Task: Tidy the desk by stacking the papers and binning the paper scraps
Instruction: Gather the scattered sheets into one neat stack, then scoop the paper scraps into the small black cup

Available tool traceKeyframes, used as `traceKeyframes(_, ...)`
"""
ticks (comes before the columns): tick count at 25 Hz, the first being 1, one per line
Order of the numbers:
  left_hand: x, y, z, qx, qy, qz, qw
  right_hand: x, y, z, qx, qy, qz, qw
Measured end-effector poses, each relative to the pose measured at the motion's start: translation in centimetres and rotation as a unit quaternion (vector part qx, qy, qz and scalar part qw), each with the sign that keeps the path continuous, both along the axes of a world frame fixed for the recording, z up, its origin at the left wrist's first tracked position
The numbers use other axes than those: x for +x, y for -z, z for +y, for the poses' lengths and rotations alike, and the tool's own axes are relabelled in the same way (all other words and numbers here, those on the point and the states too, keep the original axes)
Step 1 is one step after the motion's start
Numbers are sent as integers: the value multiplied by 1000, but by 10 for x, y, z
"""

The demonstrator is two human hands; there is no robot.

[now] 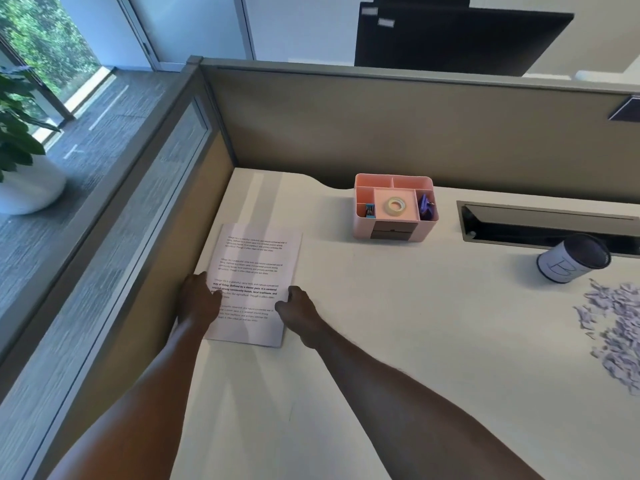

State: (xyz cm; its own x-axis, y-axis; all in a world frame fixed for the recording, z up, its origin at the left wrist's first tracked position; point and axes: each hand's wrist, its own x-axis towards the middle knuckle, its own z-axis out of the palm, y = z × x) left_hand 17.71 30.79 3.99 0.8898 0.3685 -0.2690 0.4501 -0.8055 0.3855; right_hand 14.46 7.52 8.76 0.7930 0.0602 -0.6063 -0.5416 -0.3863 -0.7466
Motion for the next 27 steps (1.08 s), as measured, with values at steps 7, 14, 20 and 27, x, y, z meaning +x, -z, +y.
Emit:
traceKeyframes(7, -41, -19, -23, -24, -36, -78, 996, -23, -15, -11, -60, -22, -62, 996)
traceKeyframes(14, -79, -31, -49, 20, 14, -108, 994, -64, -15, -53, -166, -84, -131, 974)
traceKeyframes(20, -108, -28, -100, 16, 74, -114, 991, -105, 0, -123, -282, -125, -166, 937)
traceKeyframes(27, -132, -15, -189, 23, 142, -98, 985, -138, 13, -218, -318, -90, -170, 929)
